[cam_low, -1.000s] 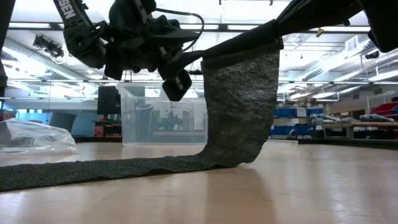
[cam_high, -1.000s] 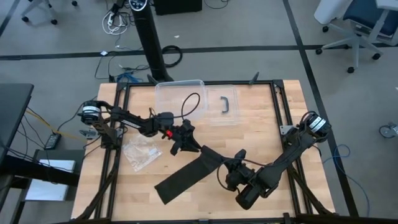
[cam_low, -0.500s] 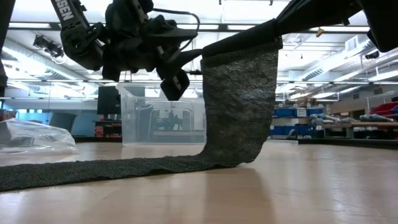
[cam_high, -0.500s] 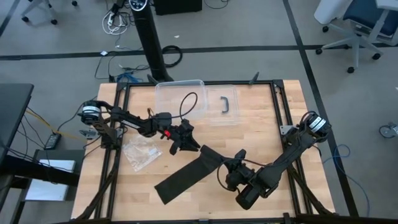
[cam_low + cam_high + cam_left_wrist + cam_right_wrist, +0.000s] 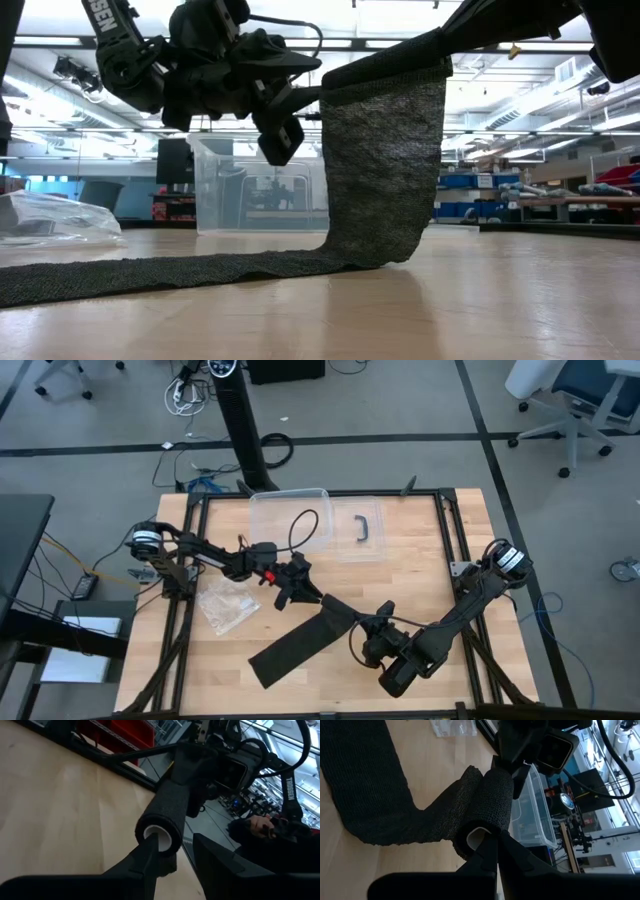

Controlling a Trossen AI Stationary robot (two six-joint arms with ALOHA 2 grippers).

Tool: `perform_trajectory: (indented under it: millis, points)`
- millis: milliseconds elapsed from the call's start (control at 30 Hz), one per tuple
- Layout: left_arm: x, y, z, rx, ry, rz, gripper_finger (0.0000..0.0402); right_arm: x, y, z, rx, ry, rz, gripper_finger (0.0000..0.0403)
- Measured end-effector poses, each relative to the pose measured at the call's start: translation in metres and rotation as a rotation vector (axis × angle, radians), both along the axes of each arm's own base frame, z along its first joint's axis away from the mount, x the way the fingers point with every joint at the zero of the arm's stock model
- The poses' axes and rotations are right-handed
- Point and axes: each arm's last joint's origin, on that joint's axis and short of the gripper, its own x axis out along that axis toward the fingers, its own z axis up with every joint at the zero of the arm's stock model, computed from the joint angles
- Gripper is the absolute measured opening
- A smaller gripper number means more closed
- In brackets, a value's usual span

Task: Roll bandage
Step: Roll the black bandage

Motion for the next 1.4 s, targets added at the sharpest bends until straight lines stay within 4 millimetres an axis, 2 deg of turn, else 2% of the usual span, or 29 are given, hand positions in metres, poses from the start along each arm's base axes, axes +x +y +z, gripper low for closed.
perform_trajectory:
  millis: [300, 400, 533, 700, 933, 1167, 1400]
  points:
    - [0.007, -0.007, 0.008, 0.032, -0.032, -0.03, 0.0127, 0.002, 0.0, 0.0, -0.003, 0.0, 0.005, 0.0]
    - [0.007, -0.006, 0.004, 0.052, -0.001, -0.01, 0.0122, 0.002, 0.0, 0.001, -0.001, 0.003, 0.006, 0.0]
    - [0.008, -0.005, 0.002, 0.098, 0.004, 0.029, 0.0089, 0.003, -0.001, 0.001, -0.001, 0.004, 0.004, 0.0]
    - [0.008, -0.005, 0.002, 0.148, -0.026, 0.034, 0.0015, 0.004, -0.002, 0.001, 0.012, -0.006, -0.006, 0.0012]
    - [0.009, -0.005, 0.004, 0.215, -0.072, 0.09, 0.0004, 0.004, -0.006, 0.001, 0.033, -0.072, -0.057, 0.0064]
    - [0.009, -0.005, 0.011, 0.252, -0.147, 0.101, 0.0001, -0.005, -0.009, 0.018, 0.06, -0.149, -0.076, 0.0111]
    - [0.007, -0.005, 0.026, 0.256, -0.263, 0.096, 0.0, -0.023, -0.01, 0.047, 0.096, -0.237, -0.059, 0.0128]
